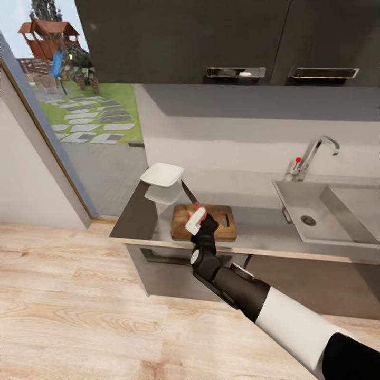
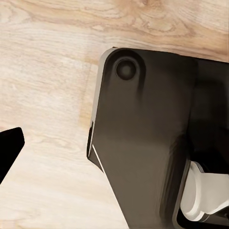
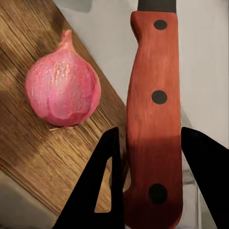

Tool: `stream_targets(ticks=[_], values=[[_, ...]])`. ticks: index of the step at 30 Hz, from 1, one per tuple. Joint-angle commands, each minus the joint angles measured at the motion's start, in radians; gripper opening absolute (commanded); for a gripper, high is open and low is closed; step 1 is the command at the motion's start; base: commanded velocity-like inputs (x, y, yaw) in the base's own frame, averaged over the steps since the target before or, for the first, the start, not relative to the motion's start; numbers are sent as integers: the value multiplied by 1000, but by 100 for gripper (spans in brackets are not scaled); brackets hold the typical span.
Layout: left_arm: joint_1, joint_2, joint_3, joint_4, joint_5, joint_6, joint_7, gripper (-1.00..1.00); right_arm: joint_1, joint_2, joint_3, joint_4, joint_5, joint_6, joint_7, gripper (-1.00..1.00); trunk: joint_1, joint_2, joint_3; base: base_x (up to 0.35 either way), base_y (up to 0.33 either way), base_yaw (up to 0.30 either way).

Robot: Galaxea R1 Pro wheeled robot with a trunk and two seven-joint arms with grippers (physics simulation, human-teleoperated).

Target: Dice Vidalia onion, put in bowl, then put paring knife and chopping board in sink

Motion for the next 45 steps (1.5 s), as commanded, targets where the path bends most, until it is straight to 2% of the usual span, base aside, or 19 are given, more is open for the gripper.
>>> stream_targets(ticks=[1, 8, 18, 26, 28, 34, 45], values=[[0, 0, -2, -2, 10, -1, -5, 100, 0, 0, 6, 4, 10, 9, 2, -100, 0, -2, -1, -49, 0, 0], [0, 0, -2, -2, 10, -1, -5, 100, 2, 0, 12, 18, 8, 9, 3, -100, 0, -2, -1, -14, 0, 0], [0, 0, -2, -2, 10, -1, -5, 100, 3, 0, 13, 100, 7, 2, 7, -100, 0, -2, -1, 0, 0, 0], [0, 0, -2, -2, 10, -1, -5, 100, 3, 0, 14, 108, 5, 1, 7, -100, 0, -2, -1, 0, 0, 0], [2, 8, 3, -9, 20, 1, 0, 100, 4, 12, 12, 97, 14, -8, 4, -100, 0, -2, -1, 0, 0, 0], [2, 7, 5, 7, 18, 0, 0, 100, 4, 29, 12, 63, 24, -8, -3, -100, 0, -2, -1, 0, 0, 0], [2, 5, 6, 64, 16, -2, 0, 100, 4, 34, 16, 55, 84, 4, -10, -100, 0, -2, -1, -111, 0, 0]])
